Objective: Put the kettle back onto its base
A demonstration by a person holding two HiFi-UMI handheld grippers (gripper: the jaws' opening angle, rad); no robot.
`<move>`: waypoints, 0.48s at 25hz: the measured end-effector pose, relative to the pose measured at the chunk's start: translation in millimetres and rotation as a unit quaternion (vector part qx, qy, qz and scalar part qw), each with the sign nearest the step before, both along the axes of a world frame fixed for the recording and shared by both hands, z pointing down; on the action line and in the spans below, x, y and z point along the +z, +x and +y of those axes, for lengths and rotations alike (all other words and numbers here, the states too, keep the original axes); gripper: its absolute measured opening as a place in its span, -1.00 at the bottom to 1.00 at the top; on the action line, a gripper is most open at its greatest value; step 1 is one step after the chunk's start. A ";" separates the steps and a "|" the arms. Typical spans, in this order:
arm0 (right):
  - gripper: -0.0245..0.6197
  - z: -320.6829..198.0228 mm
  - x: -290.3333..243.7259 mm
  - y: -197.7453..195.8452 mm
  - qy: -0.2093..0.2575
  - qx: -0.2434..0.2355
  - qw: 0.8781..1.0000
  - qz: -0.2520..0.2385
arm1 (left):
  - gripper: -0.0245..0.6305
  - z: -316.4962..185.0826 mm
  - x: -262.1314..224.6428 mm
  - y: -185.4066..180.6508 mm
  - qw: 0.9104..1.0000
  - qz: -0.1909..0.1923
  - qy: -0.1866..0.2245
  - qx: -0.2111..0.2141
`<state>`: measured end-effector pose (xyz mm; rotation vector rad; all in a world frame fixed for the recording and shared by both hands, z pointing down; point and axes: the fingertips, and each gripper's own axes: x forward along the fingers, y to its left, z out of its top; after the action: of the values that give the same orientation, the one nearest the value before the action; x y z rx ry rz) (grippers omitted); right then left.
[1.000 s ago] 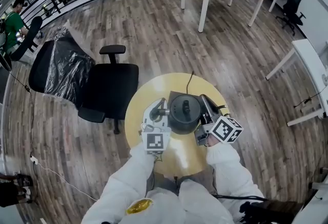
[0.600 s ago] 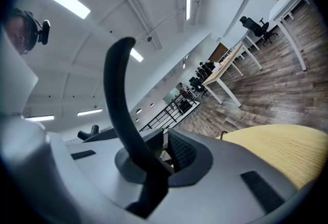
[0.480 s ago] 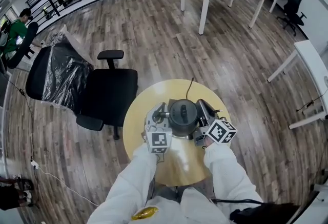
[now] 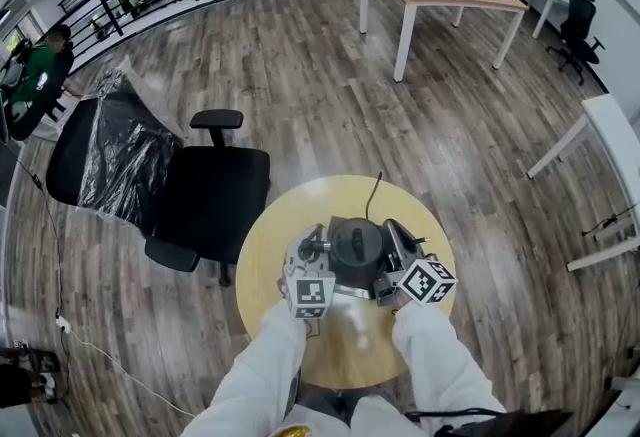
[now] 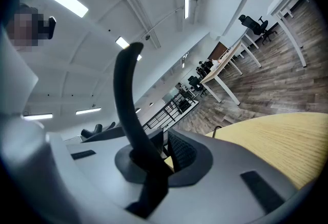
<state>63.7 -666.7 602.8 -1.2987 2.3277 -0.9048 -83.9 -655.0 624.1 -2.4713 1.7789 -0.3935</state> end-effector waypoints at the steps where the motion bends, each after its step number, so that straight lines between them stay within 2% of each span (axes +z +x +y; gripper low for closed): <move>1: -0.82 -1.7 2.5 -1.3 0.001 -0.002 1.000 0.001 | -0.94 -1.6 3.3 -1.6 1.000 0.002 -0.001 -0.003; 12: -0.82 -16.4 11.1 -2.0 0.018 -0.014 1.000 0.003 | -0.93 -15.7 11.4 -2.1 1.000 -0.002 0.011 -0.014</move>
<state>61.7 -683.0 613.9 -1.2599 2.3604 -0.8654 -86.0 -670.8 635.5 -2.4314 1.8085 -0.3769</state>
